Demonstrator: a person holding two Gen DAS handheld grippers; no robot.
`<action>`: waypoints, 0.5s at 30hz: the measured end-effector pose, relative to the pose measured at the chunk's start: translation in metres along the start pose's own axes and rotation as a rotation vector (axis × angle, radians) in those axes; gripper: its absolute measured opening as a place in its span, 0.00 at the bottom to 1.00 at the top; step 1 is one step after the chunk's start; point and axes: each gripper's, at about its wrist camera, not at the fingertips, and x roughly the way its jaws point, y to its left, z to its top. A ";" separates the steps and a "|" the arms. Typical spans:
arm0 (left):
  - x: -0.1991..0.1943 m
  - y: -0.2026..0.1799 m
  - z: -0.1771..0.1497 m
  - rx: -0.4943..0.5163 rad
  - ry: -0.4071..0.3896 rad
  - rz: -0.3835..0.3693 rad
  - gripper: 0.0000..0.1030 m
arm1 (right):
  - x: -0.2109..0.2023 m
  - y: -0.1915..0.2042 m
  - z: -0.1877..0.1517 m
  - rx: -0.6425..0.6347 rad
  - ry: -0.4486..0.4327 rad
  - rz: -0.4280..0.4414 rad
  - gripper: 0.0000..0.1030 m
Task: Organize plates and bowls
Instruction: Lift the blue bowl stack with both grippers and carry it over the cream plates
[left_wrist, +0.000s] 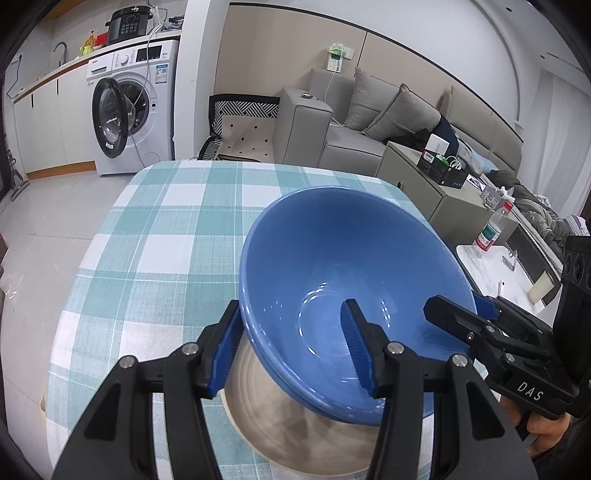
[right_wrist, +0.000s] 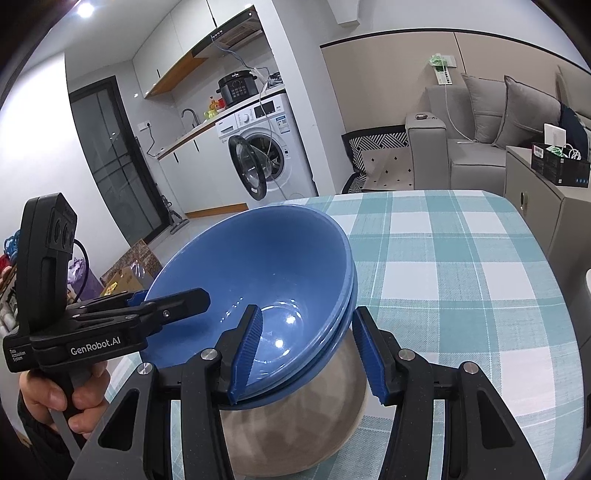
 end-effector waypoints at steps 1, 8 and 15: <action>0.001 0.001 -0.001 -0.002 0.004 0.001 0.52 | 0.002 0.000 0.000 0.000 0.004 0.001 0.51; 0.008 0.006 -0.004 -0.012 0.028 0.003 0.52 | 0.008 0.000 -0.002 -0.001 0.027 -0.001 0.51; 0.013 0.008 -0.005 -0.015 0.042 0.008 0.52 | 0.015 0.000 -0.006 0.003 0.051 -0.005 0.51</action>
